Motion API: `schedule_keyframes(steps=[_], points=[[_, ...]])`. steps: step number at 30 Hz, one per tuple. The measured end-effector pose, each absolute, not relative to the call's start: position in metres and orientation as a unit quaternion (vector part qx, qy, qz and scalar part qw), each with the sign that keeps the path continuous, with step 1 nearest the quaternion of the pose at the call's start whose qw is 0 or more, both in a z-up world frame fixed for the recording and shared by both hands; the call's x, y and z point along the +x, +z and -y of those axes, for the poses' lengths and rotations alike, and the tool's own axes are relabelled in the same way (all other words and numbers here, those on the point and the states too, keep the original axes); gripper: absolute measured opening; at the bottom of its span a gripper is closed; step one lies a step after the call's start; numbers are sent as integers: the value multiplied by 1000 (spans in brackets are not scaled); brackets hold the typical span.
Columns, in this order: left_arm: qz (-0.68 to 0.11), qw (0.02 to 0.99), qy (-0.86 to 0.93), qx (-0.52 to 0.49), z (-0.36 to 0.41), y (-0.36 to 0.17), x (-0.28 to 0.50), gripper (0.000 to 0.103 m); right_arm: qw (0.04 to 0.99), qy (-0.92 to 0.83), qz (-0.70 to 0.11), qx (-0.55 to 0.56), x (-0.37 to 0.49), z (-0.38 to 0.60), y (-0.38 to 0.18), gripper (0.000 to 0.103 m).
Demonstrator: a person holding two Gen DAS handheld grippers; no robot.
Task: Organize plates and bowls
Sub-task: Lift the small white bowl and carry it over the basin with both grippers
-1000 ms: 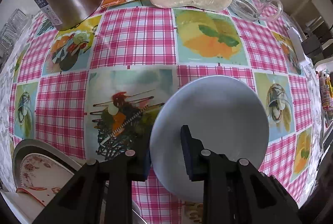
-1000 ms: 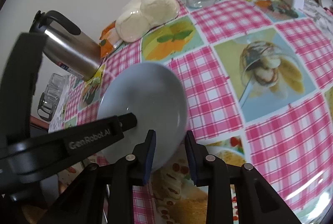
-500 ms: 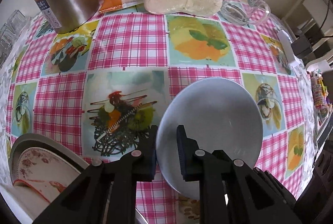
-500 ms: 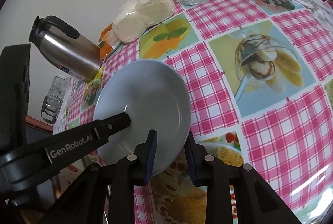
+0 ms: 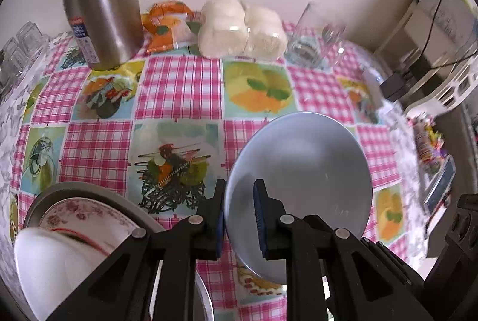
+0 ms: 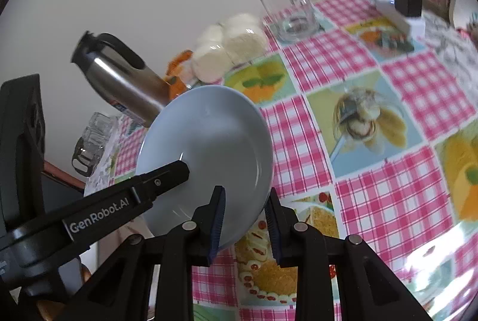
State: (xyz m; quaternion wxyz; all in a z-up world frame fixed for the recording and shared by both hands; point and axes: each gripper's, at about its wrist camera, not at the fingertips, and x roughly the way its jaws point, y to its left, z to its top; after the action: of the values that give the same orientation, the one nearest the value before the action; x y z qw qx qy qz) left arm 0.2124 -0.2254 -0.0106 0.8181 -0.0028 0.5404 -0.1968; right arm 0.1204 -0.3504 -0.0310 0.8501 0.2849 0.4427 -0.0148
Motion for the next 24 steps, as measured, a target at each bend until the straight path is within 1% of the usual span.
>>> schedule_keyframes(steps=[10, 24], points=[[-503, 838, -208, -43, 199, 23, 192, 18, 875, -2, -414, 251, 102, 327, 20, 29], [-436, 872, -210, -64, 137, 66, 156, 18, 896, 31, -381, 228, 77, 276, 69, 29]])
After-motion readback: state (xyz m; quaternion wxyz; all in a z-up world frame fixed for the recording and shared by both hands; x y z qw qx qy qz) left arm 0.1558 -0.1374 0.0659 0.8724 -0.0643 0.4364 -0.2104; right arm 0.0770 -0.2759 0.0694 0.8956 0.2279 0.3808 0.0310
